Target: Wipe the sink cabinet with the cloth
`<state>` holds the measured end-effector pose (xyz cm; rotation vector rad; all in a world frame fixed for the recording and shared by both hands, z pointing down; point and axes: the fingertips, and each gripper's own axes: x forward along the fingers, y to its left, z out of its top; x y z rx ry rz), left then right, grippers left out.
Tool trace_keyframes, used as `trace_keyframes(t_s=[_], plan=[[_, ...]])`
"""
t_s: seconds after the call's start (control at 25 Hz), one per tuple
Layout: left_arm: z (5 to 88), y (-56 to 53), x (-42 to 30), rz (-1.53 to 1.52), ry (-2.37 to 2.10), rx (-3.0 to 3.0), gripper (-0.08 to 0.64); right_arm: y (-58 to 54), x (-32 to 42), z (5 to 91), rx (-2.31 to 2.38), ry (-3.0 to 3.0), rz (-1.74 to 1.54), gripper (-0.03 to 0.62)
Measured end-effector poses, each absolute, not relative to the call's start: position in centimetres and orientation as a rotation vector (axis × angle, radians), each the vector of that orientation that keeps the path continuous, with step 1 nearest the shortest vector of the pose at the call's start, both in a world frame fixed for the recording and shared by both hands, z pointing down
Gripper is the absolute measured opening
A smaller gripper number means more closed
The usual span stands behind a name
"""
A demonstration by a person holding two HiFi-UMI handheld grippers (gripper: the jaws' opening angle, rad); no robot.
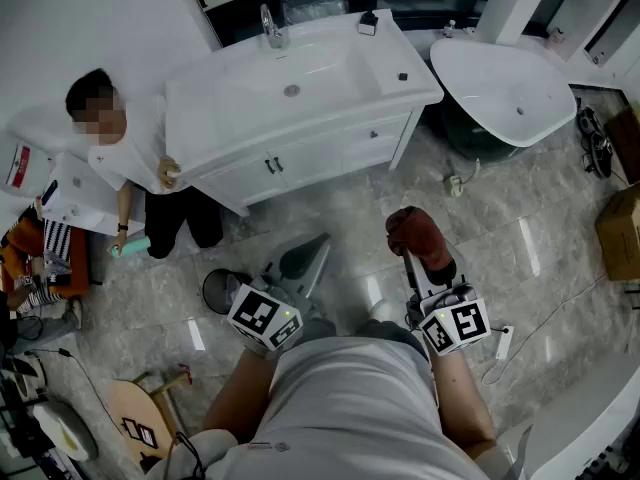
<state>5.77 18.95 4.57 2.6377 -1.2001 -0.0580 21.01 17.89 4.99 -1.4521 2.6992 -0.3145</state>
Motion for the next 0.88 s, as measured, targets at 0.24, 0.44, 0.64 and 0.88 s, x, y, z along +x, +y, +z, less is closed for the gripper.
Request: trace_keyframes(t_s=[0.24, 0.44, 0.64, 0.88], plan=[[4.8, 18.7, 7.2, -0.036, -1.223, 2.637, 0.012, 17.5, 22.3, 5.1, -1.434, 2.706, -0.307, 0.152], [4.8, 18.4, 9.6, -0.036, -1.258, 2.621, 0.012, 17.4, 24.4, 5.3, -1.408, 2.722, -0.300, 0.152], [4.7, 18.3, 12.7, -0.036, -1.293, 2.605, 0.012, 16.8, 26.7, 5.1, -1.339, 2.753, -0.287, 0.152], [4.9, 18.5, 16.0, -0.001, -1.336, 2.590, 0.012, 16.4, 30.0, 5.5, -1.314, 2.739, -0.323, 0.152]])
